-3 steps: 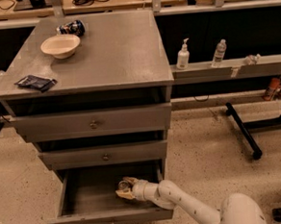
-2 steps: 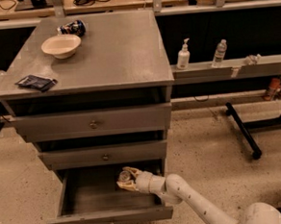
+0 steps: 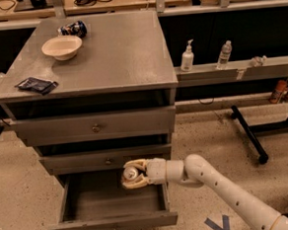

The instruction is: Pick orange can from bottom drawer and place on counter

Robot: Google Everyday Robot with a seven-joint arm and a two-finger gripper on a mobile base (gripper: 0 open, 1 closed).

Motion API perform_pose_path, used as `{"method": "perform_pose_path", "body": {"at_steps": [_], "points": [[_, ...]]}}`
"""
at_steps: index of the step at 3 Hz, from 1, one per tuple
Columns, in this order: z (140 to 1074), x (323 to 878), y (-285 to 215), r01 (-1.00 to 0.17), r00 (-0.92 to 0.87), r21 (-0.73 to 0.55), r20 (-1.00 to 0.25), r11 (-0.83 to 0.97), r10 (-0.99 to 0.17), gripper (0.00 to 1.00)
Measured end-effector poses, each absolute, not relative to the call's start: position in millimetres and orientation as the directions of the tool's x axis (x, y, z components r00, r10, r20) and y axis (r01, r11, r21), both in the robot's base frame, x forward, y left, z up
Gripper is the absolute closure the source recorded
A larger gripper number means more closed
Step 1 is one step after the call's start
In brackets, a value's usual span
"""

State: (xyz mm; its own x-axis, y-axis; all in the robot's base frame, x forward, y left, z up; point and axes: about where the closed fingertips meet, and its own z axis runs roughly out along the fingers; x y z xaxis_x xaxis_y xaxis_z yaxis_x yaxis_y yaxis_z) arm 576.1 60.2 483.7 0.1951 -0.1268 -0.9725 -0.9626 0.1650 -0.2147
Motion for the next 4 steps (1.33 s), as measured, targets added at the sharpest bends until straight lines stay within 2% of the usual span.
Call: {"method": "perform_pose_path", "body": {"at_steps": [2,4], "points": [[591,560,27,-0.967,0.244,-0.255,-0.948,0.025,-0.206,1.00],[726,564,-56,-0.949,0.248,-0.295,-0.917,0.115,-0.312,1.00]]}}
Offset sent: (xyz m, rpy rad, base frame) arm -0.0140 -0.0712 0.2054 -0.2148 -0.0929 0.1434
